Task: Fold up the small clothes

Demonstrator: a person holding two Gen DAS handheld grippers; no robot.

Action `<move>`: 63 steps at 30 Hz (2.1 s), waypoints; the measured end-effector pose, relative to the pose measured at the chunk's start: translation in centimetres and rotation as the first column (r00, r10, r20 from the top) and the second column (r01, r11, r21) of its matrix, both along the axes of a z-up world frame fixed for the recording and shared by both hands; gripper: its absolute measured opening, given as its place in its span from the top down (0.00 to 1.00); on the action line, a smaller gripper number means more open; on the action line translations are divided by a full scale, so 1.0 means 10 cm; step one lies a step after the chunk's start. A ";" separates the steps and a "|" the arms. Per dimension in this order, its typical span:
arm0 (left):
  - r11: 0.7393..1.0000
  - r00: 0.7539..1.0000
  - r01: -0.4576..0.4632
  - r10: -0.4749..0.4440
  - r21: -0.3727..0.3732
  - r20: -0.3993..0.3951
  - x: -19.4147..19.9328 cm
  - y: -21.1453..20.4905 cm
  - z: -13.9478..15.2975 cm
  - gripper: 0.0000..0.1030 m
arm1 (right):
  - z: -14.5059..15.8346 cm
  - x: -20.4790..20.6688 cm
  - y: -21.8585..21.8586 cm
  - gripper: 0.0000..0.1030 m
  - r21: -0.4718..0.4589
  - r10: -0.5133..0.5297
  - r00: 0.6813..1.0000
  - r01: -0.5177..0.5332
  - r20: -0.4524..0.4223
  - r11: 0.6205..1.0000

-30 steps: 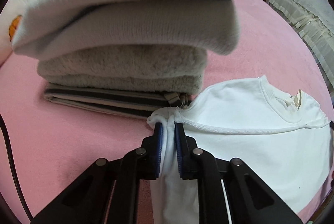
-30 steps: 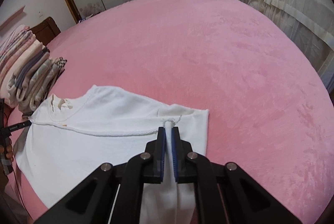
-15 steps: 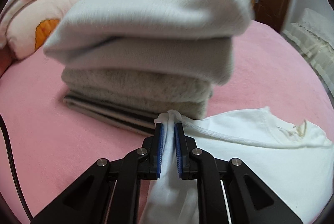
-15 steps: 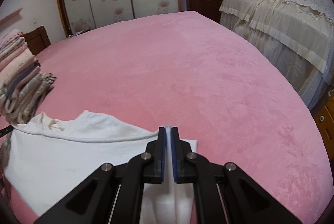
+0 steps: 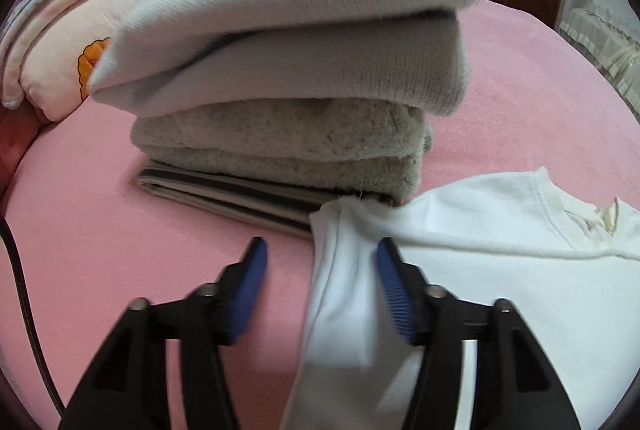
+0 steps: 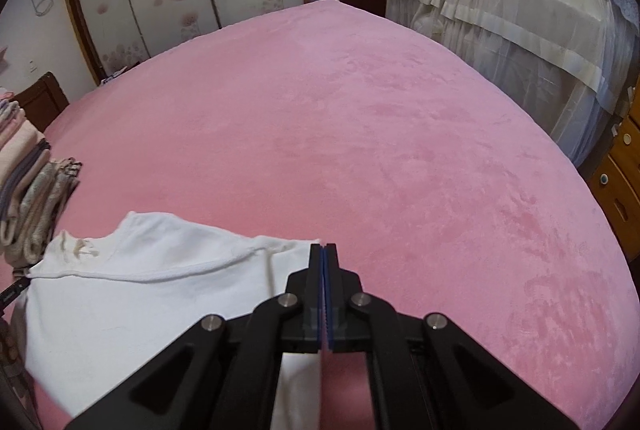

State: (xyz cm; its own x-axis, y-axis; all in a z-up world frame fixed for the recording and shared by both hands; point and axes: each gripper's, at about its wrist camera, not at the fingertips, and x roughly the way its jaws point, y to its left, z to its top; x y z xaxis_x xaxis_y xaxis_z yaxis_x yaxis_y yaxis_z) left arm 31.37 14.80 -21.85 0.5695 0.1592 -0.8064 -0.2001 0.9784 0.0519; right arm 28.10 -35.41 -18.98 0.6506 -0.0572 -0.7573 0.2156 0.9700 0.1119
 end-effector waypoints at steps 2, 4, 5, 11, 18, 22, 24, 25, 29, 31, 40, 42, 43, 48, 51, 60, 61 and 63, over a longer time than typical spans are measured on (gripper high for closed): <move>1.000 1.000 0.015 -0.015 -0.022 -0.010 -0.11 0.02 0.12 0.44 | 0.10 -0.05 0.12 1.00 -0.001 0.030 1.000 -0.030 0.000 1.000; 0.998 1.000 0.012 -0.012 -0.062 0.004 -0.31 0.09 0.32 0.44 | 0.20 -0.15 0.25 1.00 0.005 0.060 0.998 -0.060 0.002 0.998; 0.996 1.000 0.004 -0.003 -0.085 0.017 -0.39 0.12 0.40 0.44 | 0.24 -0.19 0.33 1.00 0.010 0.076 0.997 -0.076 0.001 0.997; 0.978 0.994 -0.061 0.079 -0.200 0.081 -0.93 0.18 0.62 0.44 | 0.26 -0.48 0.90 1.00 0.095 0.193 0.981 -0.192 -0.001 0.977; 0.991 0.996 -0.020 0.032 -0.131 0.088 -1.19 -0.24 0.20 0.46 | -0.04 -0.71 1.76 1.00 0.107 0.341 0.940 -0.336 -0.026 0.936; 0.989 0.996 -0.079 0.085 -0.129 0.040 -1.20 -0.19 -0.06 0.52 | -0.24 -0.79 1.94 1.00 0.038 0.340 0.938 -0.339 -0.059 0.940; 0.983 0.995 -0.092 0.096 -0.157 0.018 -1.21 -0.09 -0.15 0.66 | -0.33 -0.82 1.85 1.00 -0.012 0.310 0.948 -0.312 -0.076 0.950; 0.981 0.995 -0.093 0.097 -0.168 0.014 -1.22 -0.04 -0.19 0.67 | -0.36 -0.85 1.74 1.00 -0.021 0.290 0.954 -0.292 -0.079 0.956; 0.971 0.996 -0.083 0.090 -0.224 0.022 -1.25 0.09 -0.22 0.73 | -0.39 -0.93 1.35 1.00 -0.104 0.185 0.979 -0.193 -0.080 0.976; 0.970 0.995 -0.084 0.092 -0.227 0.025 -1.26 0.11 -0.24 0.76 | -0.41 -0.97 1.08 1.00 -0.116 0.126 0.988 -0.136 -0.090 0.984; 0.971 0.997 -0.066 0.075 -0.232 0.034 -1.26 0.13 -0.33 0.79 | -0.59 -1.15 0.61 1.00 -0.108 0.064 0.993 -0.075 -0.101 0.991; 0.970 0.997 -0.063 0.072 -0.234 0.032 -1.26 0.15 -0.35 0.80 | -0.62 -1.13 0.60 1.00 -0.097 0.053 0.993 -0.063 -0.104 0.993; 0.972 0.997 -0.058 0.068 -0.229 0.034 -1.26 0.14 -0.36 0.80 | -0.63 -1.12 0.58 1.00 -0.079 0.045 0.993 -0.054 -0.105 0.995; 0.978 0.999 -0.043 0.048 -0.204 0.020 -1.23 0.10 -0.32 0.80 | -0.62 -1.10 0.58 1.00 -0.073 0.041 0.993 -0.049 -0.112 0.996; 0.976 0.999 -0.043 0.045 -0.213 0.003 -1.23 0.09 -0.24 0.70 | -0.55 -1.10 0.62 1.00 -0.101 0.047 0.991 -0.060 -0.126 0.993; 0.945 0.987 -0.100 0.133 -0.311 0.086 -1.55 0.19 0.30 0.22 | -0.12 -1.27 0.84 0.98 -0.016 0.082 0.996 -0.083 -0.034 0.996; 0.940 0.986 -0.109 0.144 -0.324 0.087 -1.59 0.23 0.34 0.22 | -0.06 -1.30 0.90 0.98 -0.008 0.097 0.995 -0.097 -0.020 0.995; 0.921 0.982 -0.132 0.172 -0.366 0.078 -1.69 0.31 0.38 0.22 | 0.02 -1.35 1.01 0.98 0.004 0.124 0.992 -0.124 0.002 0.992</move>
State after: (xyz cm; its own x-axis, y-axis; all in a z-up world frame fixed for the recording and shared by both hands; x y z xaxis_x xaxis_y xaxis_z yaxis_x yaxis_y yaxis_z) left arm 14.44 17.90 -18.00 0.6467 -0.0374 -0.7618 -0.3326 0.8850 -0.3258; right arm 14.60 -25.28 -18.80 0.6540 0.0267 -0.7560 0.0938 0.9888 0.1161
